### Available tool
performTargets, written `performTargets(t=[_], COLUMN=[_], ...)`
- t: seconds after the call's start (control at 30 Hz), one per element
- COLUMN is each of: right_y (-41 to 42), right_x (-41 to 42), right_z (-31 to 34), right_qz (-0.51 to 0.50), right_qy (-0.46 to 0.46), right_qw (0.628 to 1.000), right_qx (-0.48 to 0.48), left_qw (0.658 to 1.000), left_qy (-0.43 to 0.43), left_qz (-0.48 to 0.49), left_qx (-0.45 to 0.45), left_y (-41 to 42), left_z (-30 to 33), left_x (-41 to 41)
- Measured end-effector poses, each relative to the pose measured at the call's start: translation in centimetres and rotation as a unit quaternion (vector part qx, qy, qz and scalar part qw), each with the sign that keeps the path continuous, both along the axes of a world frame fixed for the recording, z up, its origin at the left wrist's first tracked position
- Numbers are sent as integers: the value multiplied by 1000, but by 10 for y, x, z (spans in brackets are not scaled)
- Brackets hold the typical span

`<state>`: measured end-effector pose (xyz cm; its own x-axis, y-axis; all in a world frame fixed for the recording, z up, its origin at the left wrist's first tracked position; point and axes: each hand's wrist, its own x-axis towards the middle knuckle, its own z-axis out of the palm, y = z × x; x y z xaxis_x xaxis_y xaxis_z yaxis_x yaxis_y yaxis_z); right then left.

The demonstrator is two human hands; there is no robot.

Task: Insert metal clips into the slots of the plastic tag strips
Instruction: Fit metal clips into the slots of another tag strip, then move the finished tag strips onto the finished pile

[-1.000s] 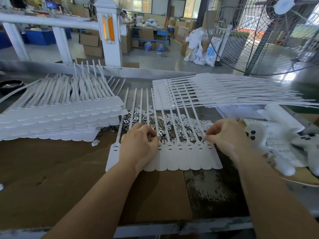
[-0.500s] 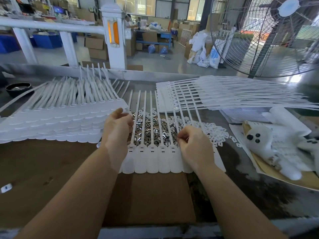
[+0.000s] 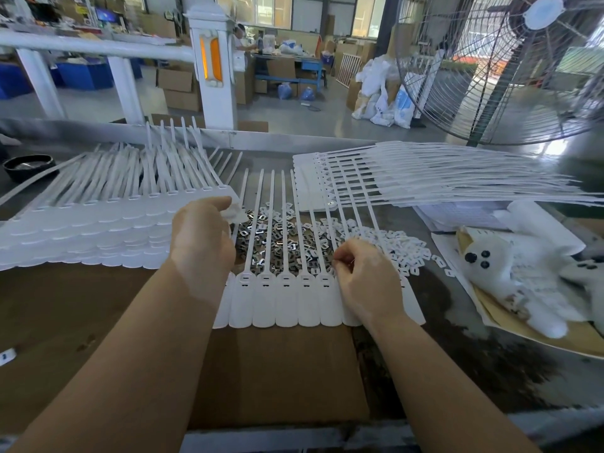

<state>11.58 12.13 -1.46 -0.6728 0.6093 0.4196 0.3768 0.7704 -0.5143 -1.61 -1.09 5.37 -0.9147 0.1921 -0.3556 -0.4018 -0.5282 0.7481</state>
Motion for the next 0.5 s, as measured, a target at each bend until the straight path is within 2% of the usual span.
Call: performTargets(t=[0.07,0.2,0.33,0.5], right_y=[0,0,-1,0], right_x=[0,1,1,2], right_z=[0,0,0,0], right_qz=[1,5,5,4], right_qy=[1,1,0,0], right_qw=[1000,1000,1000,1000], right_qx=[1,-3,-2,-7], left_qw=[999,1000,996,992], left_qy=[-7,-3,-33,-26], left_qz=[2,5,11,2], left_qx=[32,27,81,122], left_y=[-2,-9,-13,-15], left_z=[1,3,6,9], left_x=[-2,-12,-18,-15])
